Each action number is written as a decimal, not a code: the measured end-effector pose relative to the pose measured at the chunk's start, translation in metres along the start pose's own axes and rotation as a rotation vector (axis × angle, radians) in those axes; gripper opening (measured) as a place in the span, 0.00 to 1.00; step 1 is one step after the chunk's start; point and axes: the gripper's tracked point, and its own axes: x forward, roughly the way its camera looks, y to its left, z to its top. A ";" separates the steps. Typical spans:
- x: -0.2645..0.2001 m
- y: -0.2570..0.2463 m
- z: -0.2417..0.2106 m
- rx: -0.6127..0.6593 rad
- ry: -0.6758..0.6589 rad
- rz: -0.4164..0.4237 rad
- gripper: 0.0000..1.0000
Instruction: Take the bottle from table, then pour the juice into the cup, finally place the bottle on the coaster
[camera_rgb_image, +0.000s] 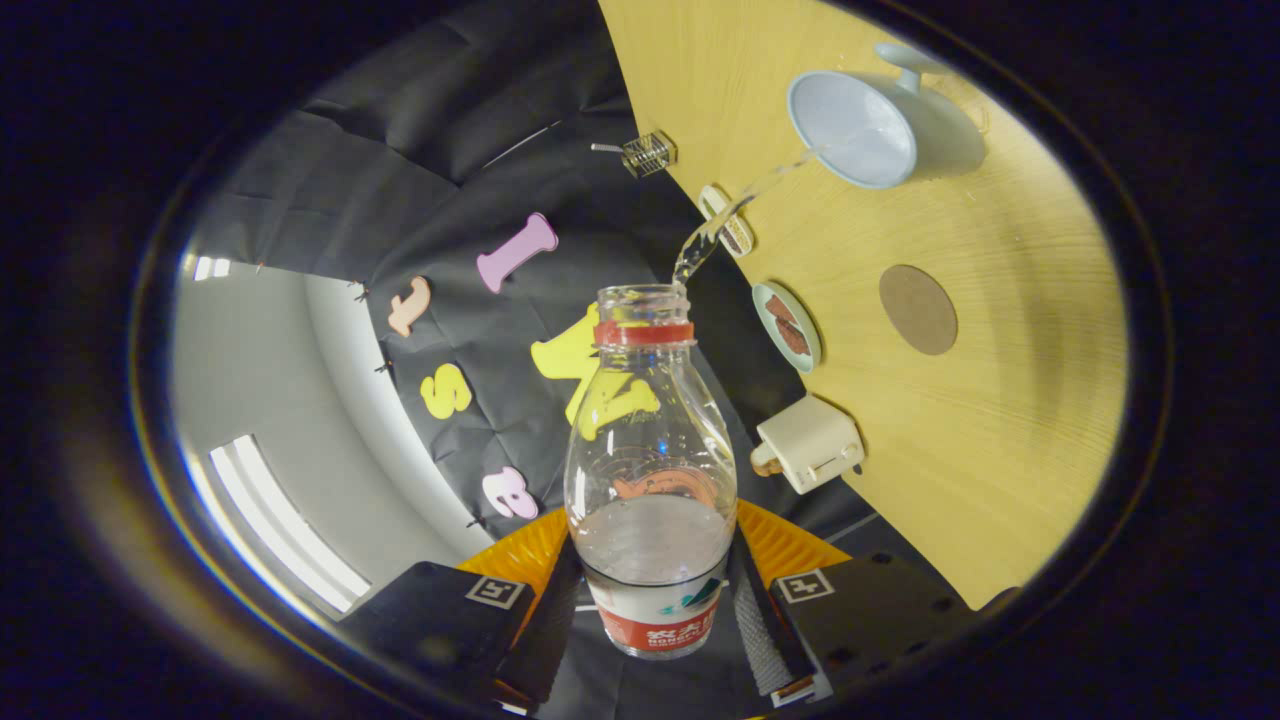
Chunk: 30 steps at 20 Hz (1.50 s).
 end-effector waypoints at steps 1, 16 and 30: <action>0.000 0.002 0.001 0.011 -0.001 0.006 0.76; -0.005 0.011 0.011 0.137 -0.026 0.064 0.76; -0.002 0.016 0.008 0.219 -0.034 0.130 0.76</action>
